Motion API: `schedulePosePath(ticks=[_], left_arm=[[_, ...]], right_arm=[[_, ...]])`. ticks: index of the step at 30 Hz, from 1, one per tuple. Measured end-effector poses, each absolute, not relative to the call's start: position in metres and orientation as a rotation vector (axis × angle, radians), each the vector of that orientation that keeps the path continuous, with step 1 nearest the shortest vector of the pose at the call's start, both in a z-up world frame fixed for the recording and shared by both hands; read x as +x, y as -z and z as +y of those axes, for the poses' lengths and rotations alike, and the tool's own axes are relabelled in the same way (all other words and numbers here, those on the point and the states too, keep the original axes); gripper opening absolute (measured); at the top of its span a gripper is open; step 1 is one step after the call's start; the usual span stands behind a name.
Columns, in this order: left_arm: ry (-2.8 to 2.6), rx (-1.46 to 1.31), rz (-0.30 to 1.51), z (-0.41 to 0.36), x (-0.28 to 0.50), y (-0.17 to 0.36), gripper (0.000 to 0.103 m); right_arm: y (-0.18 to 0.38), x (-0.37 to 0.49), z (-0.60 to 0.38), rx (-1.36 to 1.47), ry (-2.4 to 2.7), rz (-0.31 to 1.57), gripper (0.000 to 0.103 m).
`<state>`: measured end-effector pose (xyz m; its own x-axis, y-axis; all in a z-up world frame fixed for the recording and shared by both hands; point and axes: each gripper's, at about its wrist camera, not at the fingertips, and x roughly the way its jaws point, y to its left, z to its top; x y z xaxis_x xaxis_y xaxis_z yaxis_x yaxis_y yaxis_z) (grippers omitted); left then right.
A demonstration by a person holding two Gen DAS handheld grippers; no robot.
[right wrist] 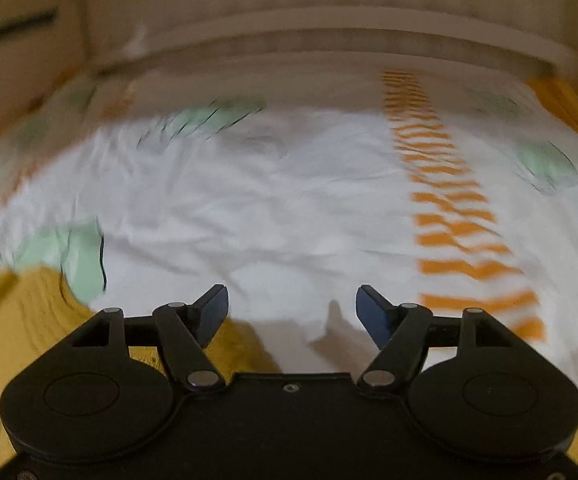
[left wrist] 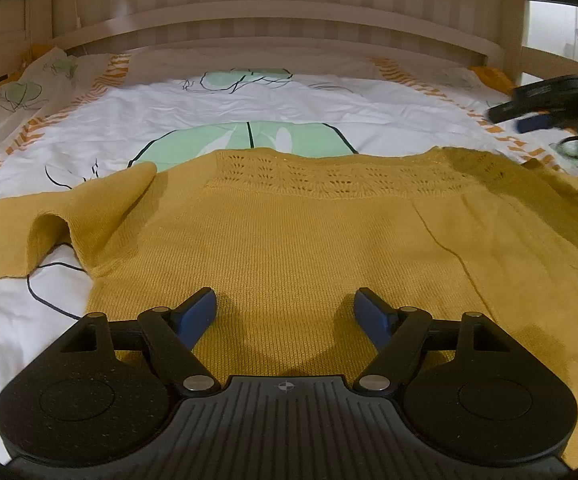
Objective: Fold small clothes
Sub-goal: 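Open both grippers to release the hem and withdraw, then move the right gripper to the glittery sleeve cuff and grasp it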
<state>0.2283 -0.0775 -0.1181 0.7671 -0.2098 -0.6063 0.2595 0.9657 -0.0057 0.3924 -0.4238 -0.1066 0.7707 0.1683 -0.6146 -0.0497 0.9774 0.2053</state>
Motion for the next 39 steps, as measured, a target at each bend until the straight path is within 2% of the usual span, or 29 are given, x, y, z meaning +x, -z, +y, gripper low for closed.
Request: schedulePosePath(ticks=[4,19,21,22,32,39], left_arm=[[0.252,0.087,0.649,-0.079,0.229,0.118,0.076],[0.238,0.110,0.649,-0.081,0.229,0.118,0.078],[0.235,0.115,0.648,-0.082,0.228,0.118,0.078],[0.233,0.117,0.648,-0.082,0.228,0.118,0.079],[0.237,0.117,0.688,-0.082,0.231,0.111,0.078],[0.239,0.062,0.755,-0.092,0.237,0.080,0.076]], right_arm=[[0.099,0.360,-0.468,0.262,-0.028,0.670,0.077],[0.115,0.247,-0.632,0.265,0.431,0.709,0.078],[0.116,0.238,-0.648,0.271,0.480,0.698,0.084],[0.117,0.236,-0.654,0.272,0.498,0.695,0.089],[0.140,0.242,-0.688,0.335,0.529,0.707,0.092],[0.152,0.245,-0.698,0.318,0.514,0.692,0.093]])
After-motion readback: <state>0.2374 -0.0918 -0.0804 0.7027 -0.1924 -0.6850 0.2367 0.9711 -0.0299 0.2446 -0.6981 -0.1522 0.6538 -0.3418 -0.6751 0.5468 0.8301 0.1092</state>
